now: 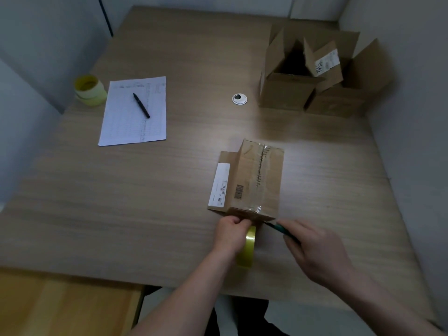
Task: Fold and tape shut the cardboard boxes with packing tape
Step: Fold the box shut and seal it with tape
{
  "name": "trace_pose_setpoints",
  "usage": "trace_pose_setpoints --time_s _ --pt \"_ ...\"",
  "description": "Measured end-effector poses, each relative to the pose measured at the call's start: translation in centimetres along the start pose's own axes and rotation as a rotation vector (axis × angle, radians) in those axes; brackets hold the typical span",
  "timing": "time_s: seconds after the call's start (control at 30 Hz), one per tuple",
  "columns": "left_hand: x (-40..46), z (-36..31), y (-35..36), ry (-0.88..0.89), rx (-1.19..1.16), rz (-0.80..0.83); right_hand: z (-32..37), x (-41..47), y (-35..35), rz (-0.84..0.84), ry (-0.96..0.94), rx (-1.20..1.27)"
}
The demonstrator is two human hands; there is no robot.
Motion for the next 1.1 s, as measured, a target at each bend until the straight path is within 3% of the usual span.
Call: trace_pose_setpoints --time_s 0.37,0.63,0.7,0.83,0.93,1.0,1.03,1.1 --pt "-0.3 -0.7 -0.6 -0.019 0.060 -0.045 0.4 2.3 3.2 0.071 0.038 -0.224" --pt "0.0 -1.0 -1.0 -0.075 0.032 -0.063 -2.4 0.7 3.8 0.074 0.044 -0.169" --pt "0.1 -0.9 -1.1 -0.078 0.015 -0.066 -6.2 -1.1 4.2 0.125 0.154 -0.165" --pt "0.1 -0.6 -1.2 -0.067 -0.010 -0.066 -14.2 -4.7 5.0 0.228 0.548 -0.083" --pt "0.1 -0.2 -0.9 -0.070 -0.024 -0.037 -14.2 -3.4 4.7 0.231 0.633 -0.124" --pt "-0.1 -0.1 -0.9 -0.073 -0.034 -0.029 -10.6 -0.1 3.2 0.086 0.525 -0.093" --pt "-0.2 0.0 -0.9 -0.076 -0.027 -0.023 -7.8 1.9 2.5 0.001 0.384 -0.070" --pt "-0.7 0.1 -1.1 -0.092 0.000 -0.001 -1.9 5.5 2.6 0.016 0.081 -0.118"
Point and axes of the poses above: each hand's wrist, its own x-axis towards the middle knuckle, its own y-axis out of the palm, z = x × y, the point moved 8 cm from there along x, towards the middle knuckle, and after that the axes turned 10 degrees about z, right-handed, at the moved point
